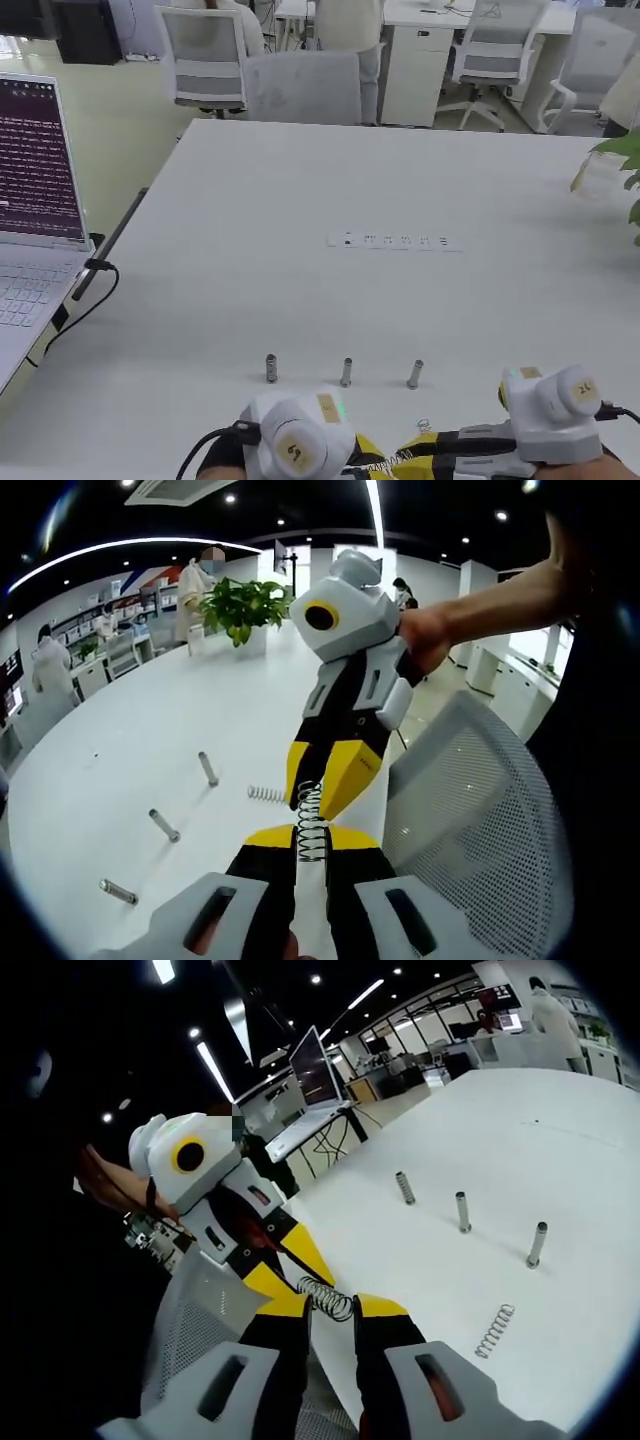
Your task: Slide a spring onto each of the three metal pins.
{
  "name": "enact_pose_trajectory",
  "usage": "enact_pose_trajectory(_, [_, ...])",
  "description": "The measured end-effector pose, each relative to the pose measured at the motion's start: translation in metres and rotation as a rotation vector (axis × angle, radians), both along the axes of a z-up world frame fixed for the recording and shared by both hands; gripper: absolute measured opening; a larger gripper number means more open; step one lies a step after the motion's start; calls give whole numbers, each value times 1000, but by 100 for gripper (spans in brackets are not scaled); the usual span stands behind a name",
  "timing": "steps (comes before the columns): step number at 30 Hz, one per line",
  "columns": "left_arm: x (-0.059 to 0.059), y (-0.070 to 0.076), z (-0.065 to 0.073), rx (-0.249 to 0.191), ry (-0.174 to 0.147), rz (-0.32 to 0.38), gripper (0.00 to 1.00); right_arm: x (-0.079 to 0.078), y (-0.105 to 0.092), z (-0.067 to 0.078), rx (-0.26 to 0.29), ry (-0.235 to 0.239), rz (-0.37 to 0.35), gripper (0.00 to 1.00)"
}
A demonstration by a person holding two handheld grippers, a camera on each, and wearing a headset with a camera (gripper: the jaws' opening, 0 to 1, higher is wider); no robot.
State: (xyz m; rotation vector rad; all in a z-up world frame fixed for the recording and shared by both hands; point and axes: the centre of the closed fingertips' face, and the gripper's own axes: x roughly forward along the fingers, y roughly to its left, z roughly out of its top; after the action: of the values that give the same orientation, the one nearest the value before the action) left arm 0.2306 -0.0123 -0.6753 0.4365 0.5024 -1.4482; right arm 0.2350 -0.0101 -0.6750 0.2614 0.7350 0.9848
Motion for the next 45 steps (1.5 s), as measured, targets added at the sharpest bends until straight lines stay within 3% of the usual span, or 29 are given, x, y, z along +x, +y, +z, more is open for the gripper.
enact_pose_trajectory(8, [-2, -1, -2, 11, -21, -27, 2, -3, -1, 0, 1, 15, -3, 14])
enact_pose_trajectory(11, [-1, -1, -6, 33, -42, -42, 2, -1, 0, 7, 35, 20, -16, 11])
enact_pose_trajectory(12, [-2, -1, -5, 23, -20, -34, 2, -1, -1, 7, 34, 19, -14, 11])
enact_pose_trajectory(14, [-2, -1, -4, 26, -35, -43, 2, -1, -1, 7, 31, 17, -9, 10])
enact_pose_trajectory(28, [1, -4, -7, 24, -45, -33, 3, 1, -1, 9, 22, 16, -13, 8])
enact_pose_trajectory(34, [7, -3, -12, 16, -30, 2, 3, 3, -3, 10, -8, -5, -16, 8])
enact_pose_trajectory(40, [6, -2, -15, 12, -10, 23, 5, 2, -7, 12, -4, -7, -23, 8])
enact_pose_trajectory(45, [6, -8, -14, -2, -3, 25, 7, 0, -7, 12, -10, -8, -21, 8])
